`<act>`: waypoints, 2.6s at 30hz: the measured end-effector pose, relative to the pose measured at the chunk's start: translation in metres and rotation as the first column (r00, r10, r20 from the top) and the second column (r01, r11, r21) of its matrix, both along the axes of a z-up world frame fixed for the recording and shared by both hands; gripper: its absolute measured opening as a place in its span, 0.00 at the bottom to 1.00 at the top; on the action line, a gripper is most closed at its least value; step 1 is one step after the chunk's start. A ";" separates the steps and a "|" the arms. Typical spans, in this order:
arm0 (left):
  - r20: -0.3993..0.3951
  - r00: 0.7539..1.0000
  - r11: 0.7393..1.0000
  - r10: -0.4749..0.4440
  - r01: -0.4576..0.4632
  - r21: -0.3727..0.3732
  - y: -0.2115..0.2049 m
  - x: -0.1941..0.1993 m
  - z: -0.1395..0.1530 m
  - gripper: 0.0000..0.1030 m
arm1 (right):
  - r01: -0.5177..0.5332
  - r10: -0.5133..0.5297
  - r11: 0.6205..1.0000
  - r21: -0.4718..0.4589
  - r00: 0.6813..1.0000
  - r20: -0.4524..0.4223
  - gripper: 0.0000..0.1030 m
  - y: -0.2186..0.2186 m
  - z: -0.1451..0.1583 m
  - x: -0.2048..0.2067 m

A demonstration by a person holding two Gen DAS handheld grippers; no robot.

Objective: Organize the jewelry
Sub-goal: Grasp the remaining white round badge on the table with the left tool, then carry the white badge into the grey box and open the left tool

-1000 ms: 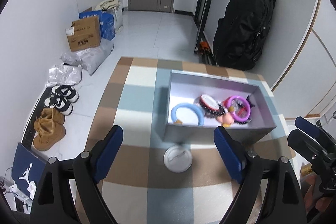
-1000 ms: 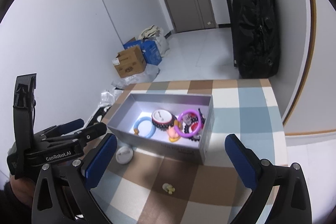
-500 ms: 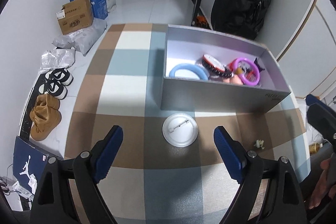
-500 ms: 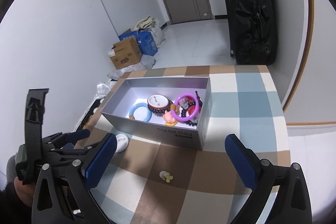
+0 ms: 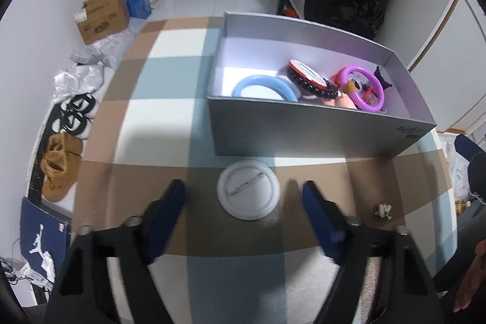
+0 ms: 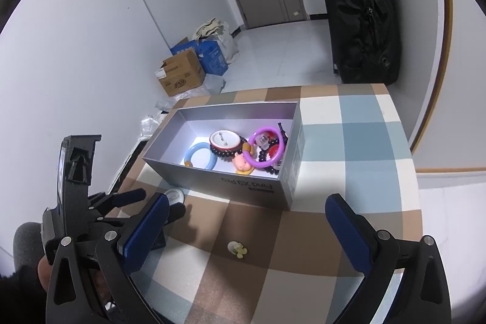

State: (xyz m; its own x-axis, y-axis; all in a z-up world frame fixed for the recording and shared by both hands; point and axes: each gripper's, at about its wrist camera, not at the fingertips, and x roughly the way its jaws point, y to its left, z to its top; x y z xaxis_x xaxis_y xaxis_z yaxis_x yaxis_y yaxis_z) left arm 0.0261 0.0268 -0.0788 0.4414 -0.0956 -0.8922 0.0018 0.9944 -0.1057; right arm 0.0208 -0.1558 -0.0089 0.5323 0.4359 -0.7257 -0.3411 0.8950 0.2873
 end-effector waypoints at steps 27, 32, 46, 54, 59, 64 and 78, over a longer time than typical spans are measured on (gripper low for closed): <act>-0.003 0.999 0.992 -0.040 0.040 -0.121 0.010 -0.006 0.009 0.00 | -0.005 0.004 1.000 -0.008 1.000 -0.020 1.00 0.001 -0.004 -0.001; 0.019 1.000 0.988 -0.025 0.028 -0.151 0.014 -0.009 0.018 0.00 | -0.025 0.024 1.000 -0.006 0.998 -0.064 1.00 0.002 -0.010 -0.002; 0.007 0.996 0.996 -0.084 0.084 -0.043 -0.017 -0.002 0.009 0.53 | -0.047 0.042 0.998 -0.039 0.991 -0.127 0.96 0.002 -0.020 -0.007; 0.017 0.994 0.990 -0.111 0.109 0.086 -0.026 -0.005 -0.002 0.53 | -0.047 0.036 0.996 -0.070 0.987 -0.155 0.96 -0.002 -0.026 -0.012; 0.008 0.993 0.991 -0.115 0.114 0.066 -0.019 -0.005 0.000 0.36 | -0.065 0.047 0.993 -0.098 0.984 -0.172 0.90 0.001 -0.032 -0.015; -0.004 0.993 0.992 -0.116 0.116 0.054 -0.019 -0.004 0.001 0.36 | -0.099 0.077 0.989 -0.107 0.978 -0.194 0.77 0.008 -0.037 -0.018; 0.054 0.998 0.993 -0.025 0.031 -0.111 0.002 -0.007 0.028 0.36 | -0.163 0.129 0.967 -0.196 0.976 -0.176 0.48 0.039 -0.052 -0.015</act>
State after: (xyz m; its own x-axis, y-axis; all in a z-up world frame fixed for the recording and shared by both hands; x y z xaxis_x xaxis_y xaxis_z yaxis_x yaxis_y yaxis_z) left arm 0.0191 0.0293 -0.0513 0.4826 -0.2068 -0.8511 0.0383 0.9758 -0.2153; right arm 0.0057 -0.1167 -0.0612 0.3432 0.3306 -0.8792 -0.4375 0.8845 0.1618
